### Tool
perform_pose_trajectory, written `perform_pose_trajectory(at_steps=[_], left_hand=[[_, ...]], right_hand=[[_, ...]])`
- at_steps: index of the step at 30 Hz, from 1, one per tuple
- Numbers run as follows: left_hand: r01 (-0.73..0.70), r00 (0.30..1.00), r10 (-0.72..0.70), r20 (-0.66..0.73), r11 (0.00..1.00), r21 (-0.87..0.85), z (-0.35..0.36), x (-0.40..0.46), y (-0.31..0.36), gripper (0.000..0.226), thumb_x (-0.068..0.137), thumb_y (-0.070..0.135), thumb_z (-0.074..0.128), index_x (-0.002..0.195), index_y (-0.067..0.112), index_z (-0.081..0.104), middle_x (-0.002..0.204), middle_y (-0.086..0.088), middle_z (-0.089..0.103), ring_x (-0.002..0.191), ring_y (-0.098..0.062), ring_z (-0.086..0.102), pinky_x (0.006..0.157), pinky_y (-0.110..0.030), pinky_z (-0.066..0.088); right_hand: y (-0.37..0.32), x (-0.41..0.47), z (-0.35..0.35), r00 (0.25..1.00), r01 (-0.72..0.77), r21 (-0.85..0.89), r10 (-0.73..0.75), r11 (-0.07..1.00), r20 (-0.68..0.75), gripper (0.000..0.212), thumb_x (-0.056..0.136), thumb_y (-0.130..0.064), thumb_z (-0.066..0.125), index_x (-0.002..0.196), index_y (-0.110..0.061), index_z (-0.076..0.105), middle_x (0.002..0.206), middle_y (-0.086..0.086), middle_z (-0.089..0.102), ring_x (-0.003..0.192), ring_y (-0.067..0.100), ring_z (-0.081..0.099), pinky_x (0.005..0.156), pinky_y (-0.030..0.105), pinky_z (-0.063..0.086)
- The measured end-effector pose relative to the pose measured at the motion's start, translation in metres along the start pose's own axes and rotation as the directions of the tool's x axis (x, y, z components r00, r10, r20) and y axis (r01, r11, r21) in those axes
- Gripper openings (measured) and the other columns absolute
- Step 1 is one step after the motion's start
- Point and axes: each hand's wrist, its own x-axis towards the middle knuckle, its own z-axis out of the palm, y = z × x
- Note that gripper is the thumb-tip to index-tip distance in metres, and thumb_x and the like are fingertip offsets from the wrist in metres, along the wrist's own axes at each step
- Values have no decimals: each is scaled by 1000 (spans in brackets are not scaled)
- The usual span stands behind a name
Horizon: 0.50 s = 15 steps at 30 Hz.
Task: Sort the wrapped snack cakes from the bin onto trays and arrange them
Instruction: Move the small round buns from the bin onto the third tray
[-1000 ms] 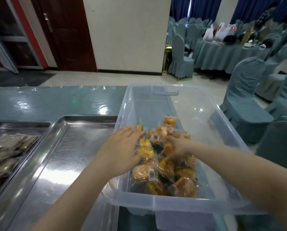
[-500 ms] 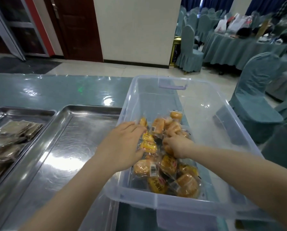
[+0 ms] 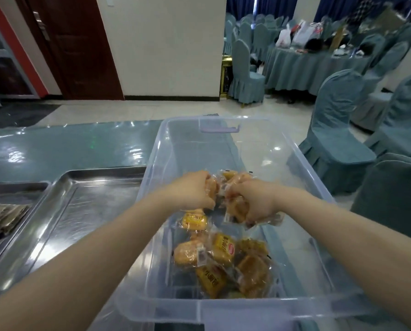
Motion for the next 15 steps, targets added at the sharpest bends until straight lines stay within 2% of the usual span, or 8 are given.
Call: perform_pose_trajectory(at_steps=[2,4,7,9,10,12,13,15], left_hand=[[34,990,-26,139,998,-55,12,33,1,55,75,29,75,124,15,54,117,-5,62,96,-20,59,83,-29,47],[71,968,-65,243,997,-16,33,54,-1,63,73,35,77,128,16,52,125,-5,59,104,-21,58,91,-32,46],[197,898,-250,362,964,179,68,60,-16,105,65,54,76,147,18,21,147,-7,37,128,-31,41,103,-43,38],[213,849,-312,427,941,264,81,59,-32,110,62,62,75,147,19,20,148,-8,35,131,-32,39,102,-43,37],[229,843,-332,423,934,275,84,57,-39,111,60,65,74,147,20,22,148,-8,36,131,-32,38,102,-43,36],[279,836,-352,420,933,226,88,54,-47,114,60,63,75,149,22,17,151,-9,31,134,-34,34,104,-46,33],[299,831,-354,430,935,191,92,52,-48,116,62,60,76,150,24,10,154,-11,23,137,-36,28,106,-48,31],[314,826,-361,433,932,179,102,48,-48,124,64,54,77,148,29,-11,157,-12,-10,142,-40,10,111,-53,24]], right_hand=[[0,6,4,1000,-13,12,13,1000,-17,77,63,-30,86,130,-25,48,119,2,57,105,22,53,87,33,48],[1,11,8,999,-30,47,31,998,-10,79,65,-24,86,133,-26,46,121,3,58,105,24,56,88,35,50],[6,17,16,1000,-18,110,17,994,6,55,72,-14,79,118,-28,53,119,1,57,92,18,56,76,30,52],[9,20,21,1000,-9,105,9,994,0,36,80,-14,69,110,-27,54,128,4,50,87,15,52,77,31,52],[9,22,23,1000,-15,67,15,998,-5,30,84,-15,63,110,-27,55,139,8,41,93,18,52,82,33,50],[7,27,28,998,-62,-25,63,998,9,31,88,-17,60,115,-30,54,157,14,6,114,30,52,94,40,46],[7,29,31,996,-85,-68,86,994,18,37,87,-15,63,118,-32,53,159,12,-11,120,34,50,97,42,45],[5,31,34,992,-123,-129,126,984,16,55,81,-8,70,126,-32,49,154,11,-30,126,40,45,98,44,46]])
